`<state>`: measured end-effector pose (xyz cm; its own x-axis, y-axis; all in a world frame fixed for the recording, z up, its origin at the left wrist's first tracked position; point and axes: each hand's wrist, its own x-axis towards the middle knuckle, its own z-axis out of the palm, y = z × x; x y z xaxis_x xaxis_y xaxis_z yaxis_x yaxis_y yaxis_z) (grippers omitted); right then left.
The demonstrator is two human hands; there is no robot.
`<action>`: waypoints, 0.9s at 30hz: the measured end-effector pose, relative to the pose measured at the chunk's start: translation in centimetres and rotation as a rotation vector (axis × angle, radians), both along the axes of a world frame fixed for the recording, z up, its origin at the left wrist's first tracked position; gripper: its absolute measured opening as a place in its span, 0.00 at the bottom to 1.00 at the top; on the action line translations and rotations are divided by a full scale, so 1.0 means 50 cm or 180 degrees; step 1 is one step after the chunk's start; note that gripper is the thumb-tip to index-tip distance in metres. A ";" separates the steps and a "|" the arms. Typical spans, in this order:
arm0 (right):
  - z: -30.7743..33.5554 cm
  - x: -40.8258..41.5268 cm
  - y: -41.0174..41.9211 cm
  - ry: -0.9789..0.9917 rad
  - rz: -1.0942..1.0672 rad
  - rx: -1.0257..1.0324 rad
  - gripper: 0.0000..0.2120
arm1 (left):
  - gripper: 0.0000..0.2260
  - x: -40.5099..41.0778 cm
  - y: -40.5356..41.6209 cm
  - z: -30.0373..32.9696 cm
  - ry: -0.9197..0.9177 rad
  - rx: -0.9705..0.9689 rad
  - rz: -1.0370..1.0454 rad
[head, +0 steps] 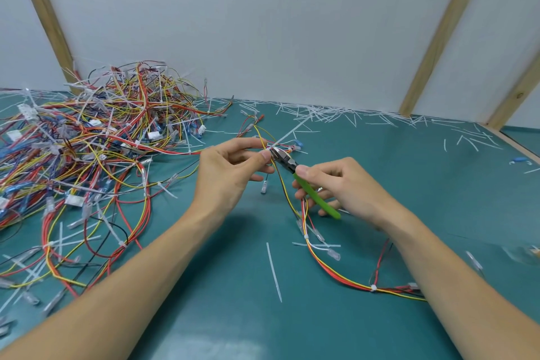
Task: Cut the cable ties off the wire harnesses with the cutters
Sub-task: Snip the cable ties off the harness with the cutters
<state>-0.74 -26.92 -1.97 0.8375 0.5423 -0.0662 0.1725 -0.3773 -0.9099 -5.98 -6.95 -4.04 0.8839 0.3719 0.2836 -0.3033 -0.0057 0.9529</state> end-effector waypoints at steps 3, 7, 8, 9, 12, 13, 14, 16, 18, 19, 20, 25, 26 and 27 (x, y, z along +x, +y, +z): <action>-0.001 0.001 0.000 -0.0037 -0.0041 0.0040 0.21 | 0.05 0.001 0.000 -0.002 0.0016 0.0086 -0.0036; -0.006 0.002 0.002 -0.0211 -0.0091 0.0005 0.20 | 0.06 0.001 0.000 -0.006 0.0013 0.0236 -0.0129; -0.008 0.003 0.002 -0.0258 -0.0116 0.0007 0.20 | 0.06 0.001 -0.001 -0.006 0.0010 0.0274 -0.0145; -0.010 0.003 0.002 -0.0302 -0.0140 0.0008 0.20 | 0.06 0.001 -0.001 -0.007 0.0010 0.0304 -0.0153; -0.013 0.004 -0.001 -0.0443 -0.0156 -0.0032 0.19 | 0.07 0.000 -0.002 -0.008 0.0003 0.0365 -0.0145; -0.014 0.004 -0.001 -0.0486 -0.0160 -0.0056 0.19 | 0.08 0.001 -0.002 -0.008 0.0004 0.0396 -0.0139; -0.014 0.003 -0.001 -0.0536 -0.0168 -0.0082 0.19 | 0.08 0.001 -0.002 -0.009 0.0005 0.0429 -0.0136; -0.015 0.002 0.001 -0.0669 -0.0185 -0.0146 0.19 | 0.09 0.002 -0.001 -0.009 -0.0001 0.0480 -0.0132; -0.016 0.001 0.004 -0.0817 -0.0193 -0.0220 0.19 | 0.09 0.003 -0.001 -0.010 0.0000 0.0504 -0.0126; -0.017 0.001 0.004 -0.0871 -0.0193 -0.0255 0.19 | 0.09 0.003 -0.001 -0.010 0.0003 0.0510 -0.0126; -0.018 0.001 0.005 -0.0912 -0.0191 -0.0288 0.19 | 0.09 0.003 -0.001 -0.011 0.0006 0.0514 -0.0127; -0.021 0.001 0.004 -0.1070 -0.0165 -0.0424 0.21 | 0.09 0.005 -0.001 -0.014 0.0026 0.0528 -0.0117; -0.022 0.001 0.005 -0.1102 -0.0163 -0.0445 0.22 | 0.09 0.005 0.000 -0.014 0.0025 0.0531 -0.0118; -0.022 0.000 0.005 -0.1132 -0.0166 -0.0468 0.22 | 0.10 0.006 -0.001 -0.013 0.0027 0.0529 -0.0120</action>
<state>-0.74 -26.68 -3.06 0.8483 0.5049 0.1596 0.4447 -0.5157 -0.7323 -5.70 -6.98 -4.71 0.8990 0.2871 0.3309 -0.2982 -0.1523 0.9423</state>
